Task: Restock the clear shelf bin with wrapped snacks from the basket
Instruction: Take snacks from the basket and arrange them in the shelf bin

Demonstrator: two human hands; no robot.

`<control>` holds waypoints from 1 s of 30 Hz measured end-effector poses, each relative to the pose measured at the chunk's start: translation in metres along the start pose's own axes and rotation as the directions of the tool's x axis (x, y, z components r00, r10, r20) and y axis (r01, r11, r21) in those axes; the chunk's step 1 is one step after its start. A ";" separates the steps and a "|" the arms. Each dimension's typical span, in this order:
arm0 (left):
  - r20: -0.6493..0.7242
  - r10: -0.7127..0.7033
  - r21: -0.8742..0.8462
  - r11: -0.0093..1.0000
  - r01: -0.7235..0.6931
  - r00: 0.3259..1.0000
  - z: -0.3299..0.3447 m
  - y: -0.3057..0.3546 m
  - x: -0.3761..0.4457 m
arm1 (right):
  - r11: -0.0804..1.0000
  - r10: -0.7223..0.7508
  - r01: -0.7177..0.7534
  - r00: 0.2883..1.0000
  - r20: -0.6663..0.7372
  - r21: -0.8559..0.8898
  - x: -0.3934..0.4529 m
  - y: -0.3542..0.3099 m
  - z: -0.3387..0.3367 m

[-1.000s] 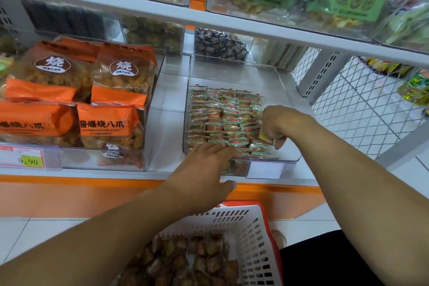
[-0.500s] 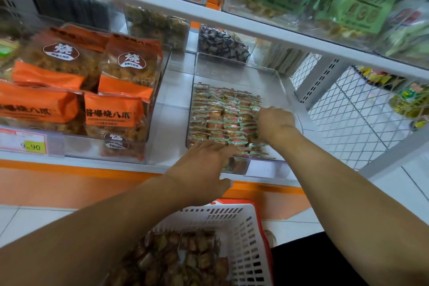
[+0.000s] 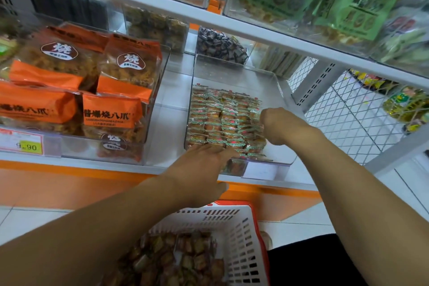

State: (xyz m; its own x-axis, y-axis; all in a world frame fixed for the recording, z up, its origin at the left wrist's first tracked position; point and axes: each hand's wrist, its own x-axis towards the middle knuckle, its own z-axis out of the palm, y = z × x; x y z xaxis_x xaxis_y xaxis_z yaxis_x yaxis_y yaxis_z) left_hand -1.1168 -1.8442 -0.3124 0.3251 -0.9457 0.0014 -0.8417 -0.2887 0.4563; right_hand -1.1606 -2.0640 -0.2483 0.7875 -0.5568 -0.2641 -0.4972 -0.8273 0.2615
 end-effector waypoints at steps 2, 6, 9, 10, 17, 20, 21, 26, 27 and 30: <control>-0.009 0.002 0.014 1.000 -0.002 1.000 0.001 -0.001 0.000 | 0.999 -0.004 -0.004 0.986 0.164 0.049 -0.010 0.001 0.001; -0.041 0.027 0.070 0.997 -0.024 0.999 0.006 -0.003 -0.001 | 0.973 -0.070 -0.023 0.920 0.385 0.232 -0.016 0.002 0.020; -0.070 0.052 0.138 0.990 -0.042 0.996 0.011 -0.003 -0.003 | 0.891 -0.047 -0.125 0.931 0.362 0.437 -0.016 0.002 0.025; -0.075 0.054 0.149 0.988 -0.043 0.996 0.013 -0.003 -0.003 | 0.853 -0.032 -0.162 0.932 0.360 0.497 -0.014 0.003 0.028; -0.076 0.059 0.150 0.988 -0.047 0.995 0.014 -0.005 -0.004 | 0.706 0.029 -0.278 0.930 0.366 0.651 -0.016 0.004 0.030; -0.075 0.051 0.155 0.987 -0.039 0.996 0.014 -0.005 -0.004 | 0.691 0.003 -0.283 0.921 0.389 0.666 -0.017 0.001 0.033; -0.075 0.051 0.155 0.987 -0.039 0.996 0.015 -0.005 -0.004 | 0.659 0.015 -0.298 0.923 0.385 0.690 -0.015 0.001 0.034; -0.071 0.063 0.163 0.985 -0.051 0.995 0.012 -0.004 -0.005 | 0.767 0.005 -0.217 0.943 0.332 0.604 -0.013 -0.001 0.032; -0.065 0.061 0.162 0.986 -0.050 0.996 0.012 -0.003 -0.005 | 0.833 -0.006 -0.171 0.948 0.318 0.526 -0.014 -0.004 0.031; -0.048 0.057 0.171 0.984 -0.048 0.997 0.011 -0.002 -0.005 | 0.950 -0.010 -0.062 0.973 0.229 0.305 -0.013 -0.008 0.034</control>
State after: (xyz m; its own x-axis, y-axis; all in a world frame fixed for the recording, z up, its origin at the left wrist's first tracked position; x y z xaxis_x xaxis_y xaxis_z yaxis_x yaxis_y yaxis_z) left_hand -1.1210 -1.8404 -0.3232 0.2970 -0.9523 0.0705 -0.9177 -0.2643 0.2965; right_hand -1.1789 -2.0529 -0.2788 0.6882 -0.5504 -0.4728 -0.6321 -0.7747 -0.0184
